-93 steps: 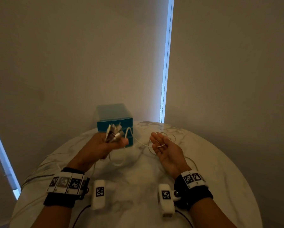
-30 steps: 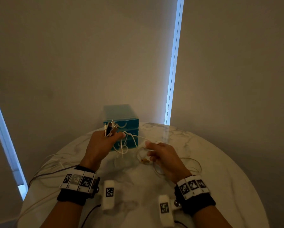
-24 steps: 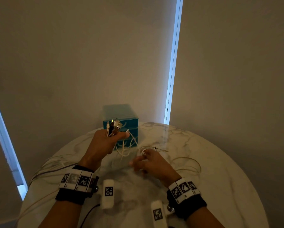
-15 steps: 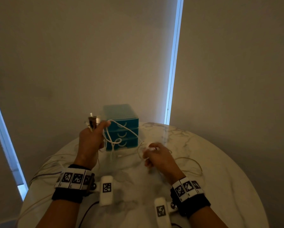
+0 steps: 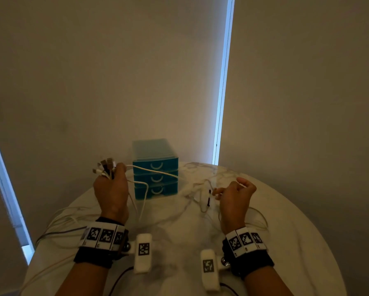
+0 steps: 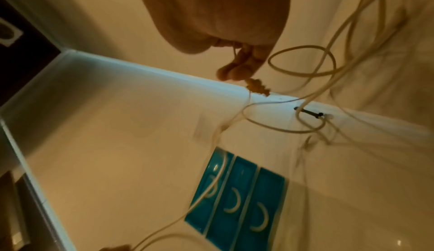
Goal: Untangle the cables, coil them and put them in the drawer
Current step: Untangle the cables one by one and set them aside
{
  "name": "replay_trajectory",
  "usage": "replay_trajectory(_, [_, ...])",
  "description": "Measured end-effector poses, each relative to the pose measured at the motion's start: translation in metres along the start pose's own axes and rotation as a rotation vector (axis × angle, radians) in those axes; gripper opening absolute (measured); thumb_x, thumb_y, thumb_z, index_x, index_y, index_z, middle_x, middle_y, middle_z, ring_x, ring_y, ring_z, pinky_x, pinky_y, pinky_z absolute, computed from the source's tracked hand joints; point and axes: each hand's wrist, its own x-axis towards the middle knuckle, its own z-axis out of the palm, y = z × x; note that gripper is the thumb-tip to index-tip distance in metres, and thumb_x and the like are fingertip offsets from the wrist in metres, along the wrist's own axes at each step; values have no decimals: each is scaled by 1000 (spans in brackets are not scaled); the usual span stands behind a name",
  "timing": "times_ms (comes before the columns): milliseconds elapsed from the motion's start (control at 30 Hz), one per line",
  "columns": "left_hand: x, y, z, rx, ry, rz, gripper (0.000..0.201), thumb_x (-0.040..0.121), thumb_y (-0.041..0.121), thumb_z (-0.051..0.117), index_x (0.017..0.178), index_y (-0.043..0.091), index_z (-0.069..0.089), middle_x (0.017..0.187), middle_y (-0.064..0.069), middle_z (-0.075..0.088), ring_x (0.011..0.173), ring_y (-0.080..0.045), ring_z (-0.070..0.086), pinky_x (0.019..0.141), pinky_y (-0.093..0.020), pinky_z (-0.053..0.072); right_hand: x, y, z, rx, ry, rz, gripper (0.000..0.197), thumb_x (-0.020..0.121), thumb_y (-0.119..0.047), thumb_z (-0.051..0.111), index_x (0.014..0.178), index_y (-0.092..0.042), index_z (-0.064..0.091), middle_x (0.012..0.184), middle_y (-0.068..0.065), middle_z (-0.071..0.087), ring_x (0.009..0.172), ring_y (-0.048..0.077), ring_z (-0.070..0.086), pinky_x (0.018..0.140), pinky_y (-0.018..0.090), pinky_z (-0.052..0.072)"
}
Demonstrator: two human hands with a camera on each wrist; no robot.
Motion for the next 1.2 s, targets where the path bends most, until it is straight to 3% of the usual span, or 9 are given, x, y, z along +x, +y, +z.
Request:
replay_trajectory(167, [13,5,-6,-71,51,7,20,94,26,71,77,19,63,67,0,52,56,-14,46,59,-33,38,8,7,-8,-177,-132,122,28,104,-5,53,129,-18,53,111,21,71,73,23,71,57,29,58])
replay_trajectory(333, [8,6,-3,-119,-113,-1,20,93,22,78,80,19,64,51,10,45,43,-8,36,48,-28,29,6,1,-5,-272,-101,-25,43,92,-5,74,130,-23,64,149,-2,30,109,18,64,86,29,62])
replay_trajectory(467, [6,7,-5,-82,-247,66,14,93,30,82,86,21,73,55,8,42,46,-9,33,45,-25,29,-22,-23,6,-238,-228,-161,4,96,-32,76,96,-30,73,101,-2,67,73,17,65,61,33,58])
replay_trajectory(533, [2,9,-5,-40,-301,83,15,92,32,83,92,19,76,54,9,42,47,-9,32,48,-27,29,-39,-33,14,-212,-566,108,32,100,-52,68,98,-22,77,66,-4,55,51,13,47,46,26,38])
replay_trajectory(667, [-15,20,-7,86,-484,167,15,93,24,80,98,11,78,51,16,58,43,1,48,48,-19,38,-58,-28,24,-65,-961,656,81,101,-75,45,127,-4,75,63,0,45,39,7,29,37,20,22])
replay_trajectory(800, [-25,30,-10,334,-754,254,11,88,23,84,93,13,83,75,7,79,62,2,69,57,-10,48,-47,-22,25,461,-633,742,52,106,-41,55,129,4,63,65,-1,52,36,7,35,33,17,27])
replay_trajectory(900, [-24,29,-11,473,-892,268,11,87,36,84,91,26,86,89,1,83,87,-13,79,83,-34,62,-29,-30,20,590,-505,607,13,108,-15,51,103,-6,58,69,0,51,40,6,37,34,17,33])
replay_trajectory(1067, [-14,34,-8,228,-216,218,44,97,57,68,86,15,76,66,7,69,61,-7,64,62,-30,50,6,-67,9,648,-365,351,24,107,-8,43,86,-16,50,67,-4,47,42,8,36,36,20,27])
replay_trajectory(1200, [23,40,-35,-85,396,138,48,104,53,59,115,8,75,104,-8,70,102,-29,67,88,-37,48,37,-95,-11,629,-168,185,29,103,-5,31,83,-20,45,65,-6,48,41,9,36,36,21,24])
